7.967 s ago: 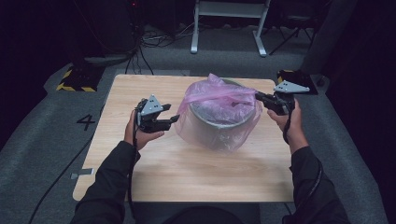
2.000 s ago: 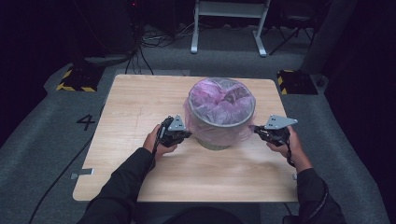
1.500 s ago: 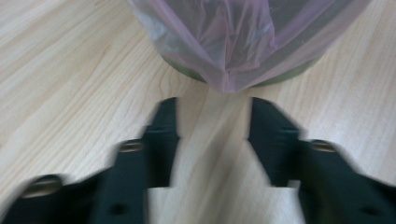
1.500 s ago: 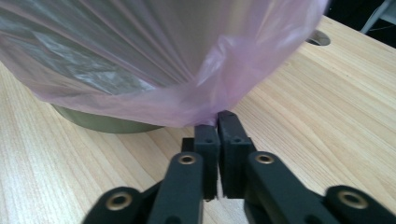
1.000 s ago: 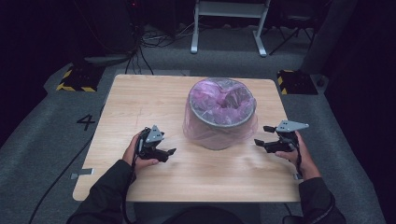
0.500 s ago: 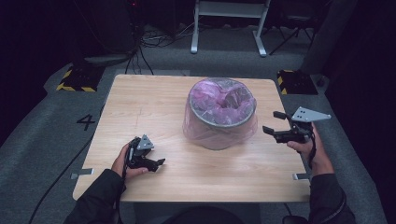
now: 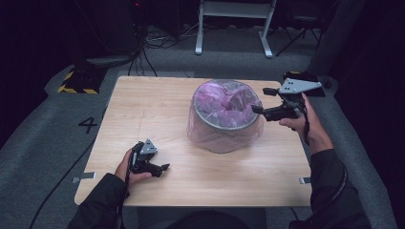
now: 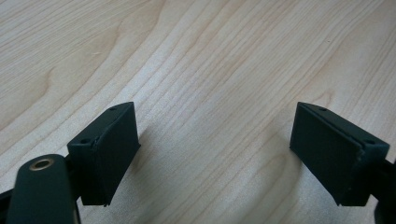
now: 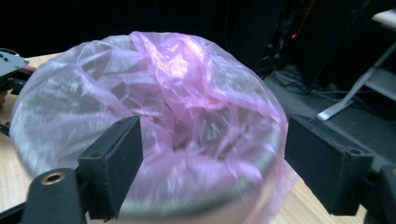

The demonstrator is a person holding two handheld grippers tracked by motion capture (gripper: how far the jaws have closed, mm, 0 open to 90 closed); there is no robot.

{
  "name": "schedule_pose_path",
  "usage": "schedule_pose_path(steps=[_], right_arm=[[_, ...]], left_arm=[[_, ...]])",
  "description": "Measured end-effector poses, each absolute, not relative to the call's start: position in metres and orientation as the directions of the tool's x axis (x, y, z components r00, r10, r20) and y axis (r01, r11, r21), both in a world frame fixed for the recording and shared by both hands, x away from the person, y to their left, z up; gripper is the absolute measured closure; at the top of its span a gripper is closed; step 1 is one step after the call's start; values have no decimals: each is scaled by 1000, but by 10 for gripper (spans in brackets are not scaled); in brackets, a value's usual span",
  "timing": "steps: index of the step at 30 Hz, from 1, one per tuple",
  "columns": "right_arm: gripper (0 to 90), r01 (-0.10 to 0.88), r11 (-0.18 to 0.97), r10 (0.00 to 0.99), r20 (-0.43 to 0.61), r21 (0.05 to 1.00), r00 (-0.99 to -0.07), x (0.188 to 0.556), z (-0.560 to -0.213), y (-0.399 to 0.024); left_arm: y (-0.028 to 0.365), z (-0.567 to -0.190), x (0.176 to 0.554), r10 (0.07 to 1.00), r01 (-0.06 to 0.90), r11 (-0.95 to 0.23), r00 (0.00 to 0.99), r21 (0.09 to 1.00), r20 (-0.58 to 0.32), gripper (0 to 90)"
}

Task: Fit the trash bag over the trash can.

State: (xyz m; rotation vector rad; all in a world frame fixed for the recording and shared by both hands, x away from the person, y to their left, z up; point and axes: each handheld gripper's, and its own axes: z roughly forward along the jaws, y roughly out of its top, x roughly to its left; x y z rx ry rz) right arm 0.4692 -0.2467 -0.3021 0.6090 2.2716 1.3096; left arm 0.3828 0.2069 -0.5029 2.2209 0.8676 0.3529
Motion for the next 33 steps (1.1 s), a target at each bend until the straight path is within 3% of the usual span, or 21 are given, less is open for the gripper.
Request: schedule_pose_path(steps=[7,15,20,33], right_arm=[[230,162,508,545,-170,846,-821,485,-297,-214],[248,185,638,462,-179,748,-869,502,-308,-178],[247,246,706,448,-150,664,-882,511,-317,-168],[248,295,796,429,-150,528,-891,520,-328,-155]], left_arm=[[207,-503,383,676,479,-517,736,710,-4,148],[207,-503,383,676,478,-517,737,710,-4,147],[207,-503,383,675,478,-518,738,709,-3,146],[206,-504,384,675,478,-518,738,709,-4,145]])
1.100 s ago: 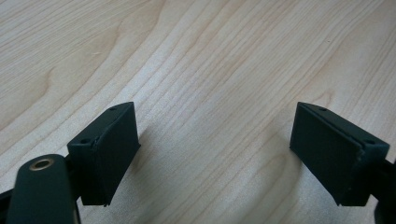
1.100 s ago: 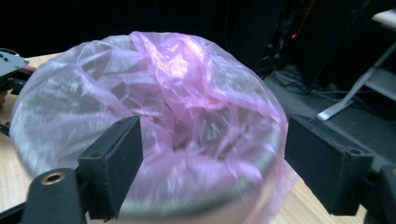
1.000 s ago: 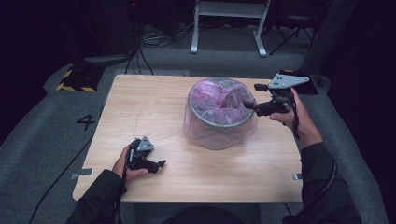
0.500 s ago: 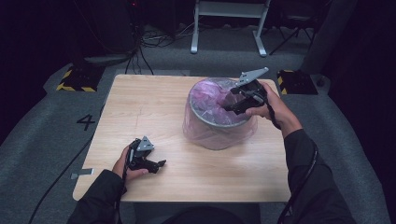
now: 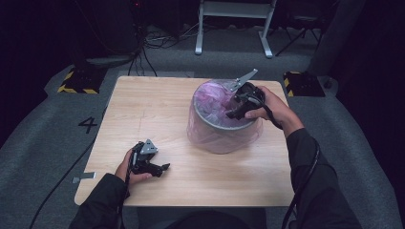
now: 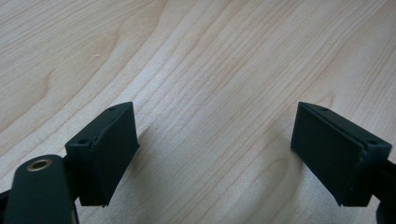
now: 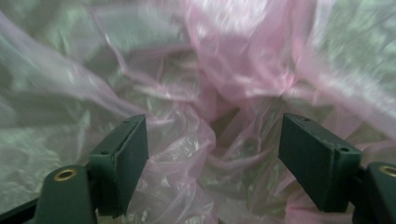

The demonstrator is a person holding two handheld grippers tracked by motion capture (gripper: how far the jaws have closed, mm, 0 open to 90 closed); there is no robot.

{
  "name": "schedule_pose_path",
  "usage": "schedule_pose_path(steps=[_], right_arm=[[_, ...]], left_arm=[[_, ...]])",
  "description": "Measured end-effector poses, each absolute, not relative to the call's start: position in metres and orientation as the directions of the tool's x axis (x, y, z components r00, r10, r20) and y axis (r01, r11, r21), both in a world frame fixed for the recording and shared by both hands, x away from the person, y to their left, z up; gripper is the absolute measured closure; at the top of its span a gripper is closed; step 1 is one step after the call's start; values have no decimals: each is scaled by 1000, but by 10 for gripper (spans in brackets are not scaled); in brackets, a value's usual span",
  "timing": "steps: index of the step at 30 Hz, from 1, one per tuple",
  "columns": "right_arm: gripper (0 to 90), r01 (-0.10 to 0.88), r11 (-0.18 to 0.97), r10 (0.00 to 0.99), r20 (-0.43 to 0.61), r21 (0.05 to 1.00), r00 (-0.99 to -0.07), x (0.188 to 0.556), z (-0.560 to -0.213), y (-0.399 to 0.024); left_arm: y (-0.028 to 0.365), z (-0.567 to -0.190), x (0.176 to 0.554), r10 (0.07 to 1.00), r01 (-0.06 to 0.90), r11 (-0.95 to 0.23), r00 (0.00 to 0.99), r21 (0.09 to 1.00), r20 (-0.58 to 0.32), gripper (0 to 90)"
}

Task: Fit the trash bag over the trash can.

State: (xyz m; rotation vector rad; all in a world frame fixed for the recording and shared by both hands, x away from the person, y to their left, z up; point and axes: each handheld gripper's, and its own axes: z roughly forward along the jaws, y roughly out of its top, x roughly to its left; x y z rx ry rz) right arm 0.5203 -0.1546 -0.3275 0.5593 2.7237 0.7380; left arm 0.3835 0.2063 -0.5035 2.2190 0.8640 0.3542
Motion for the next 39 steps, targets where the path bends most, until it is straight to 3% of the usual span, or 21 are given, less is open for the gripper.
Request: schedule_pose_path(steps=[11,19,26,39], right_arm=[[246,327,823,432,-139,465,-891,522,-334,-152],[221,338,717,510,-129,610,-850,518,-314,-167],[218,284,620,551,-148,732,-821,501,-304,-190],[199,245,506,606,-138,827,-784,465,-296,-239]], left_arm=[[206,-504,384,675,478,-518,738,710,-4,145],[206,-504,384,675,478,-518,738,710,-4,145],[206,-504,384,675,478,-517,737,710,-4,145],[206,-504,383,676,478,-516,736,710,-4,145]])
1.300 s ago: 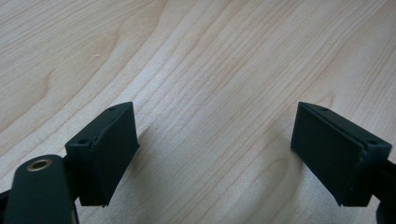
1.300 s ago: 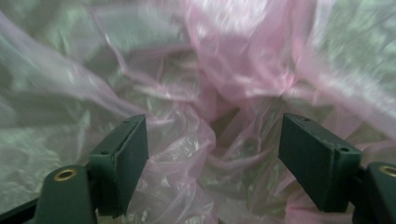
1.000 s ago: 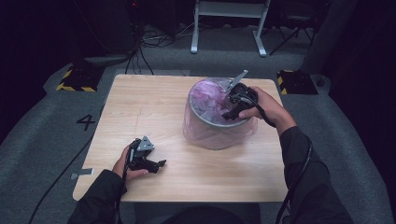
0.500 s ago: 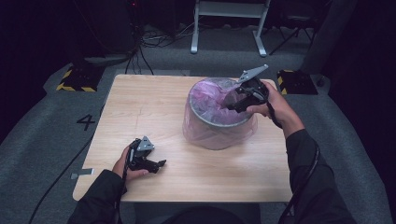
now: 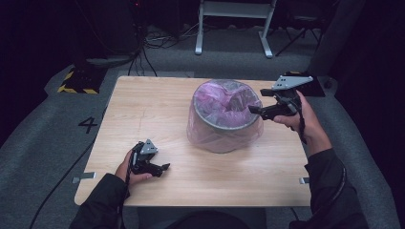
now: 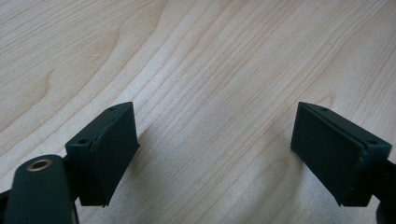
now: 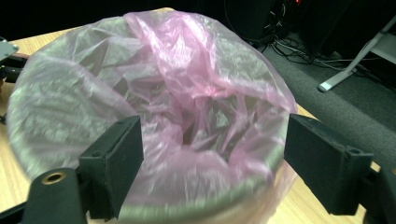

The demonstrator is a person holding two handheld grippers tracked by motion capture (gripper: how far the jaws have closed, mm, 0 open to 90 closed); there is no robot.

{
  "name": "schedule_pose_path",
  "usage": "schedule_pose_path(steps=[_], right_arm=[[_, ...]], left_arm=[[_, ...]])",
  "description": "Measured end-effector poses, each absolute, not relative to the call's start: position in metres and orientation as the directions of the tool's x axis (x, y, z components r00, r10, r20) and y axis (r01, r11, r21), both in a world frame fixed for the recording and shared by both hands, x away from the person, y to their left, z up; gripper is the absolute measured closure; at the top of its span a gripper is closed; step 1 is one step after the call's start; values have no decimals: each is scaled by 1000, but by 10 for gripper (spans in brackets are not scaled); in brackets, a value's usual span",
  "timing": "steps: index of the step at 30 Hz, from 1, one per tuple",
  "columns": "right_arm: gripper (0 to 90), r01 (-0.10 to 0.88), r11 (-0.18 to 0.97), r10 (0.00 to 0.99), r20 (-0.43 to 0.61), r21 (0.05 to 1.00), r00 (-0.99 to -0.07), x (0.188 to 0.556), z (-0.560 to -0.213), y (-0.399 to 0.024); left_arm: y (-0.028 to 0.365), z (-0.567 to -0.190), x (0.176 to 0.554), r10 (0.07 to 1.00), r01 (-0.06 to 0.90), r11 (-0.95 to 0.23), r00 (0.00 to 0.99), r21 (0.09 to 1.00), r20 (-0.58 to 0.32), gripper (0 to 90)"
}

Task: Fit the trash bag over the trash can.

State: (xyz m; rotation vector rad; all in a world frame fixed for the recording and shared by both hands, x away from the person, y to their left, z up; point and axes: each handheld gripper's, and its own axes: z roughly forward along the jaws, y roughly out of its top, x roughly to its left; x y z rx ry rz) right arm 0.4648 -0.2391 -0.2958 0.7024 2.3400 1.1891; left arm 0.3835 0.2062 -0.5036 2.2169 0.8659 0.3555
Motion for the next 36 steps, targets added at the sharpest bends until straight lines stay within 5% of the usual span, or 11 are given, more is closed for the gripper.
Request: schedule_pose_path(steps=[36], right_arm=[[174,227,615,590,-250,755,-768,408,-346,-266]], left_arm=[[206,-504,383,678,480,-516,735,710,-5,145]])
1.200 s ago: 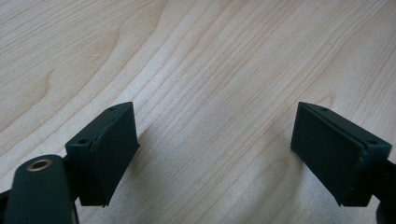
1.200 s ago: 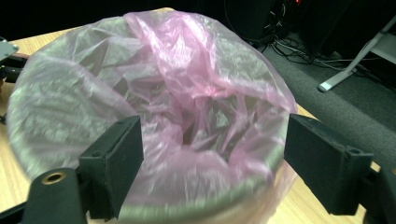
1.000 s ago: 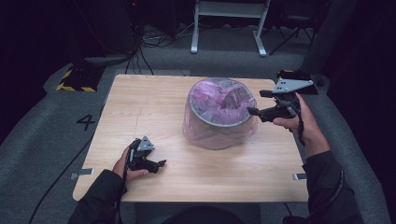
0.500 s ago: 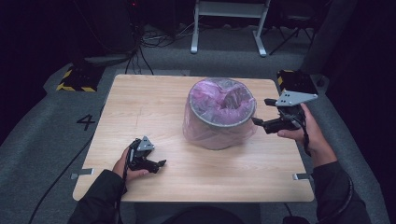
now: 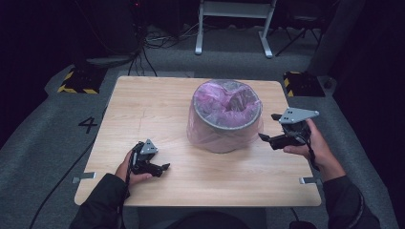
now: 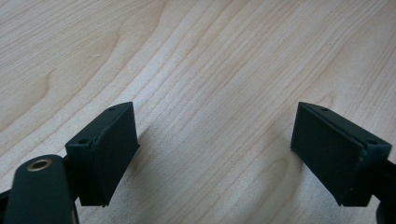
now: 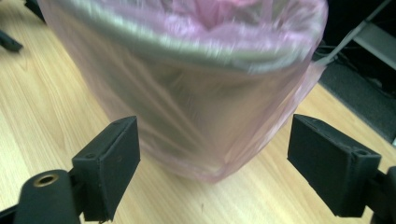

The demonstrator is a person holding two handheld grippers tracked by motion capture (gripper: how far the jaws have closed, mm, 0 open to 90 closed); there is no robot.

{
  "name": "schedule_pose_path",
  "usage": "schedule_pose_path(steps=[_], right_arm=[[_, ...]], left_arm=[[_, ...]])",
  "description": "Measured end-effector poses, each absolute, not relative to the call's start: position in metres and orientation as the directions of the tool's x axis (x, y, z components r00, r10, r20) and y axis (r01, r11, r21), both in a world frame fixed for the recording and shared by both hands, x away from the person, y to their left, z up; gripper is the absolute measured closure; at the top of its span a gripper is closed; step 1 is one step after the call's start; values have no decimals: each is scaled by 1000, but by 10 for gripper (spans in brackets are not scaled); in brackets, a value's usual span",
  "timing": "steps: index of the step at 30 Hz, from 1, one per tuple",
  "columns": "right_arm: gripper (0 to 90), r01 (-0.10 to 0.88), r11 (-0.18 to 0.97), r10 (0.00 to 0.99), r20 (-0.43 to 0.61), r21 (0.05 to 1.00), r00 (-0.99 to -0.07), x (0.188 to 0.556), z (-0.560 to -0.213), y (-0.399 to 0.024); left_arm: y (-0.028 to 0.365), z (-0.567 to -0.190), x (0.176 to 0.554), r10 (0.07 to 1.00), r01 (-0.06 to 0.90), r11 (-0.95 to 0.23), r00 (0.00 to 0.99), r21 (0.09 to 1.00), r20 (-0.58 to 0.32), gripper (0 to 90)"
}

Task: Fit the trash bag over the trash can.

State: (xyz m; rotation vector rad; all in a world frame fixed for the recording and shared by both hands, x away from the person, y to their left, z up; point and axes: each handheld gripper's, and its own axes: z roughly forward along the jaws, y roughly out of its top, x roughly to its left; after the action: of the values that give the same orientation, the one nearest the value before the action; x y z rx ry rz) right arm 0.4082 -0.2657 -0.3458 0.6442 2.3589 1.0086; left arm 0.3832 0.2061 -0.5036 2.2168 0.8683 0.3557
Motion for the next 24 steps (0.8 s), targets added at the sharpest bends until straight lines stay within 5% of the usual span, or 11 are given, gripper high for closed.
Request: schedule_pose_path(steps=[24], right_arm=[[174,308,702,589,-279,642,-758,407,-411,-276]], left_arm=[[206,-504,383,678,479,-515,735,711,-5,145]])
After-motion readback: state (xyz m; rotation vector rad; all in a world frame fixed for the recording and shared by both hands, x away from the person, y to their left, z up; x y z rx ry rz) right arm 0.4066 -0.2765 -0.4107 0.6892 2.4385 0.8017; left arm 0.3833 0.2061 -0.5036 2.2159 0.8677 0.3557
